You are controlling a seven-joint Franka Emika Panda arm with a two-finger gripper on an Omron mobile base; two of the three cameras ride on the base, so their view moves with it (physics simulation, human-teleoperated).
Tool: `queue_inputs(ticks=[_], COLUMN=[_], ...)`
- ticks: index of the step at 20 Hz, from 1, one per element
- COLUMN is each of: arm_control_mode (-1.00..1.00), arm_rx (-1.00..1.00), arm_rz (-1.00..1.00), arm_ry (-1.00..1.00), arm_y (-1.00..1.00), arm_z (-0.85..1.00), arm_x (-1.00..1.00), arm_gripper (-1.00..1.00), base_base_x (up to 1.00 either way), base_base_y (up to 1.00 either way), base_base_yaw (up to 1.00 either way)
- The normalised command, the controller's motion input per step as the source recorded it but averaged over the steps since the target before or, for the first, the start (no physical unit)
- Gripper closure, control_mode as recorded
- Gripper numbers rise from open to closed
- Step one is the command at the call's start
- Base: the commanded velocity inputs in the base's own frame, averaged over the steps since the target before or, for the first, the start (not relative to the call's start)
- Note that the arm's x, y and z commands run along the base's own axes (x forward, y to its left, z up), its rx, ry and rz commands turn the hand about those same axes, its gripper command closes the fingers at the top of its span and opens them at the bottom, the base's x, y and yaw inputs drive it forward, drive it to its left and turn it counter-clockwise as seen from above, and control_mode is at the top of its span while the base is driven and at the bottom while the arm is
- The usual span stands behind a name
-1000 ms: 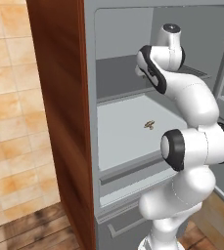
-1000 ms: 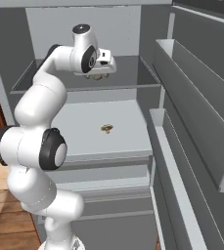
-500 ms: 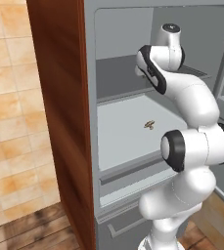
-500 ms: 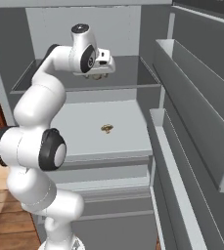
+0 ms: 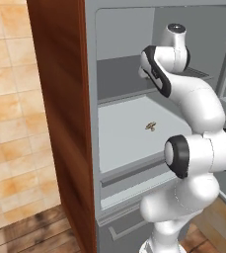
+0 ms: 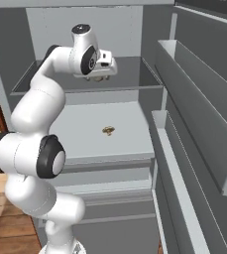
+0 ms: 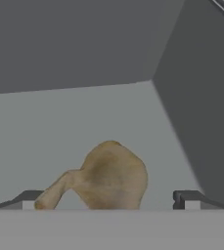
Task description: Retrieve the bottle and the shaker from the cabinet and place them next to the mixing bowl on the counter. Then add garlic from the fridge to the mixing bowl.
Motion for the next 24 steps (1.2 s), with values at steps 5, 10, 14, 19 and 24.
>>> queue_inputs(ticks=[5, 10, 14, 19, 24], arm_control_mode=[-1.0, -1.0, -1.0, -1.0, -1.0], arm_rx=[0.0, 0.0, 0.0, 0.0, 0.0], arm_rz=[0.0, 0.0, 0.0, 0.0, 0.0], arm_ry=[-0.01, 0.0, 0.0, 0.0, 0.0], arm_y=[0.0, 0.0, 0.0, 0.0, 0.0], arm_z=[-0.15, -0.03, -0.01, 0.0, 0.0], arm_x=[0.16, 0.14, 0.16, 0.0, 0.0], arm_gripper=[-1.0, -1.0, -1.0, -1.0, -1.0], base_base_x=[0.0, 0.0, 0.0, 0.0, 0.0], base_base_y=[0.0, 0.0, 0.0, 0.0, 0.0], base_base_yaw=[0.0, 0.0, 0.0, 0.0, 0.0])
